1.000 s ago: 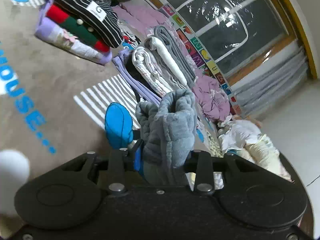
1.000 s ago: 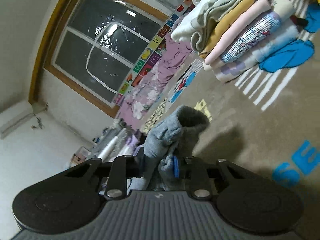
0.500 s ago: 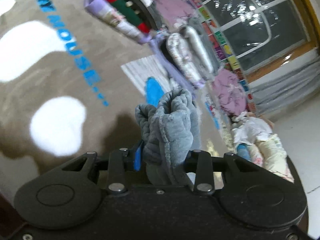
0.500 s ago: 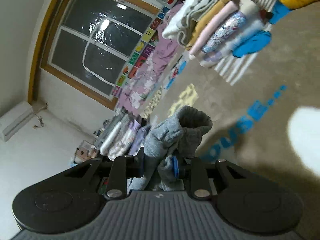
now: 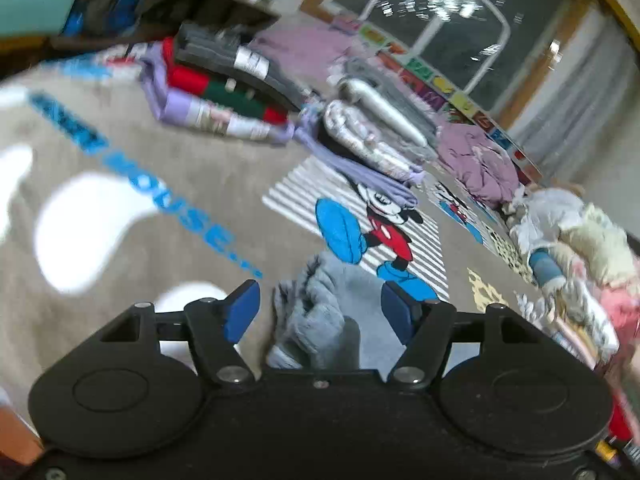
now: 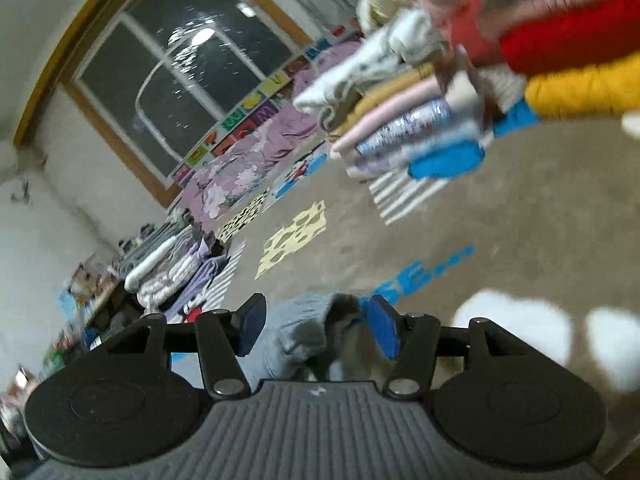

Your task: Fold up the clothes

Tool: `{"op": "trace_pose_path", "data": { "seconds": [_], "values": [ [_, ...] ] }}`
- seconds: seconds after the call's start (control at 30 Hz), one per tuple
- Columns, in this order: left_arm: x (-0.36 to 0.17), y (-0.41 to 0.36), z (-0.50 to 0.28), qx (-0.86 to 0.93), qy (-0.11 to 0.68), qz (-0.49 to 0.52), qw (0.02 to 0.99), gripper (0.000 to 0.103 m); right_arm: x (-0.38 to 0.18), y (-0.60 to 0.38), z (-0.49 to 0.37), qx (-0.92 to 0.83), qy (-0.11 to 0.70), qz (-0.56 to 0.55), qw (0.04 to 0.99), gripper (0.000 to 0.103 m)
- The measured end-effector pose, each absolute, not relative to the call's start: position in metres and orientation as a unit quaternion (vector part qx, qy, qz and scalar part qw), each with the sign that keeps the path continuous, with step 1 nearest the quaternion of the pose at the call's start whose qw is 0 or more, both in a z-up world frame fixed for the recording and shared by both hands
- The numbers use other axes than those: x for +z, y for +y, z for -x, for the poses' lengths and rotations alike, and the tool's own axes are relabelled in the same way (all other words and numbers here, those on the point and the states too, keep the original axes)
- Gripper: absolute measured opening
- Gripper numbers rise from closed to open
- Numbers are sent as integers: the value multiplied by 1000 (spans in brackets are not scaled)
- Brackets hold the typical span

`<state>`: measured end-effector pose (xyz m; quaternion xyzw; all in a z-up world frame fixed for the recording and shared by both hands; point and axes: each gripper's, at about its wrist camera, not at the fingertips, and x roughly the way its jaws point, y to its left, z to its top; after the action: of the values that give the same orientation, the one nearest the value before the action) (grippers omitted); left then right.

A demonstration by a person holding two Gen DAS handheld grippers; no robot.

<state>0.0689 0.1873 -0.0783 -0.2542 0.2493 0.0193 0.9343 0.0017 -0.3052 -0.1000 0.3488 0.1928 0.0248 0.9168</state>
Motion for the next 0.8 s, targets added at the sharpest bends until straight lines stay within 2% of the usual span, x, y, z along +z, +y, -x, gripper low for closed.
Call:
{"op": "trace_pose_path", "data": {
  "seconds": [0.07, 0.2, 0.37, 0.8],
  "values": [
    [-73, 188, -62, 12, 241, 213, 947, 66, -95, -304, 6, 36, 189, -311, 931, 58],
    [-68, 184, -52, -3, 233, 130, 964, 73, -79, -285, 16, 60, 188, -189, 962, 58],
    [-69, 166, -43, -29, 226, 20, 973, 74, -76, -247, 18, 79, 200, -47, 975, 58],
    [-117, 93, -46, -50, 219, -368, 903, 74, -83, -215, 33, 75, 192, 140, 969, 59]
  ]
}}
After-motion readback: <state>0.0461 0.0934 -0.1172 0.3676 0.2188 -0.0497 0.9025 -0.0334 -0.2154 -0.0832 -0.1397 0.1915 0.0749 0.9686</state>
